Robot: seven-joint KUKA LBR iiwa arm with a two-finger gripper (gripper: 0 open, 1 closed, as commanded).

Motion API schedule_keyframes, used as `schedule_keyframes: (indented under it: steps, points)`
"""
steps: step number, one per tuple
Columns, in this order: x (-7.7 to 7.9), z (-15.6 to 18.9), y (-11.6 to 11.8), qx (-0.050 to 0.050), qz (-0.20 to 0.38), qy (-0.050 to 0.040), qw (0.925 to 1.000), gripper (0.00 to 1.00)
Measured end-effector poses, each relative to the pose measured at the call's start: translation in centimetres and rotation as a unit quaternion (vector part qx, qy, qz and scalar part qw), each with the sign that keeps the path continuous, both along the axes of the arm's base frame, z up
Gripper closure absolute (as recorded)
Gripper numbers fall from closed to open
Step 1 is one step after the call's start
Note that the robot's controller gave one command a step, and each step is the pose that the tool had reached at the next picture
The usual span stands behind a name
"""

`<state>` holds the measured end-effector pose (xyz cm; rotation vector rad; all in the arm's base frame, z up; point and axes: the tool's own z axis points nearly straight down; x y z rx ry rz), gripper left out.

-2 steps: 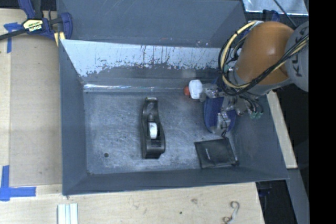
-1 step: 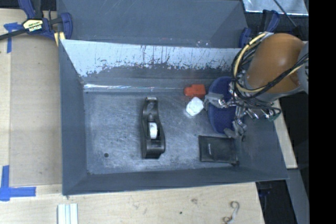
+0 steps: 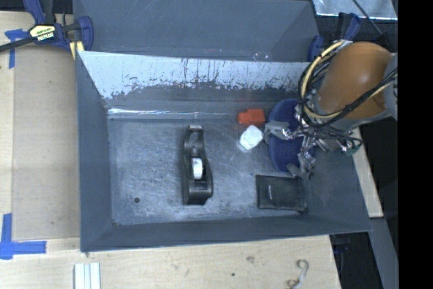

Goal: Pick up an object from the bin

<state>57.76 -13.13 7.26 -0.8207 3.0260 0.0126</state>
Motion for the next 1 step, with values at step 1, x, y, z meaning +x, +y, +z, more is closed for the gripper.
schedule_keyframes:
  steps: [1]
  points:
    - [0.87,15.5,-1.63,-0.006,-0.008,-0.0043,0.9999,1.0]
